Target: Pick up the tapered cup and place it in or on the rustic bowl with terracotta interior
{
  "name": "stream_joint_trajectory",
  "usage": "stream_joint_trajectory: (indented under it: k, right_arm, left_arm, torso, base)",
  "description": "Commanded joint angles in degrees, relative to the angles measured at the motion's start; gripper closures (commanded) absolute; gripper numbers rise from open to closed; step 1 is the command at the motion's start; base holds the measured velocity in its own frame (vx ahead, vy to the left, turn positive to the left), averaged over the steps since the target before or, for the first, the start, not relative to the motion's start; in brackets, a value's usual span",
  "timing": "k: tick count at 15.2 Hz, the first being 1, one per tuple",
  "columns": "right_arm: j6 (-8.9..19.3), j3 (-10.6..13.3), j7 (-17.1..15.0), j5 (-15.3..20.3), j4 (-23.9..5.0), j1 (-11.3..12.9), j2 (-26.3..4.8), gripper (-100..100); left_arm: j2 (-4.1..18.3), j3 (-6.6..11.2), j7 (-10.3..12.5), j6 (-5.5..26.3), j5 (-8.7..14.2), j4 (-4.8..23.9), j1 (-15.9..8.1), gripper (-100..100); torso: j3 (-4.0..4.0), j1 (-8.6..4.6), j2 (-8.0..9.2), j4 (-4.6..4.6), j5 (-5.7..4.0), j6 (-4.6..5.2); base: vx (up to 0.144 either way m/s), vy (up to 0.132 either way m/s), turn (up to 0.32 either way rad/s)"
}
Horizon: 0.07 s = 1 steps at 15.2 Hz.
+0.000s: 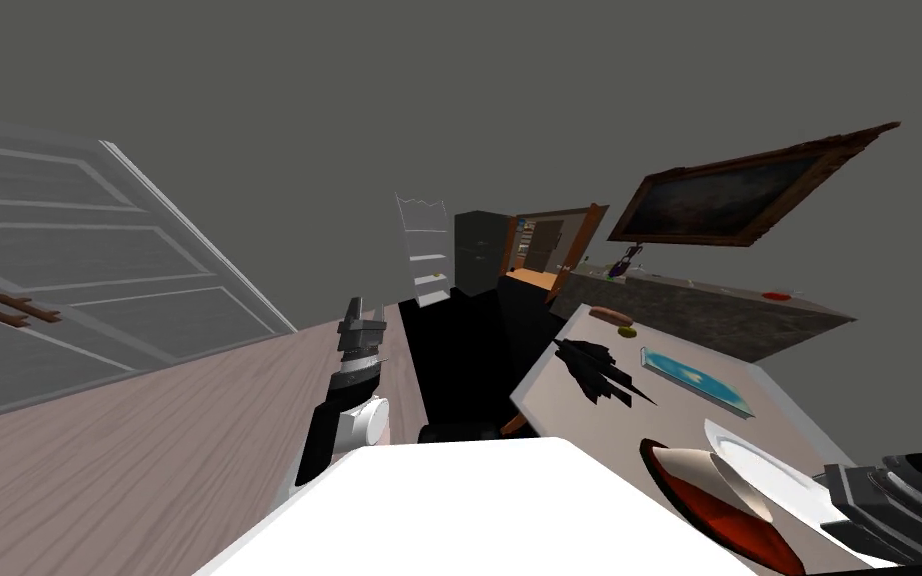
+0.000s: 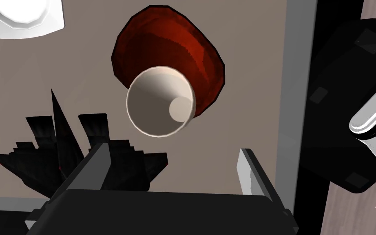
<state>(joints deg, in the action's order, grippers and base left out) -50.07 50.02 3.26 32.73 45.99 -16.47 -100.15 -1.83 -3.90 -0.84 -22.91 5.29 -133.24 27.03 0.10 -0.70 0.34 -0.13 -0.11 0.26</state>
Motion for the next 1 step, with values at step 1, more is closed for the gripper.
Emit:
stream_joint_trajectory:
  k: [1]
  right_arm:
    - [0.00,0.00,0.00,0.00,0.00,0.00,0.00,-100]
  left_arm:
    - [0.00,0.00,0.00,0.00,0.00,0.00,0.00,0]
  torso:
    - [0.00,0.00,0.00,0.00,0.00,0.00]
  base:
    - [0.000,0.000,0.000]
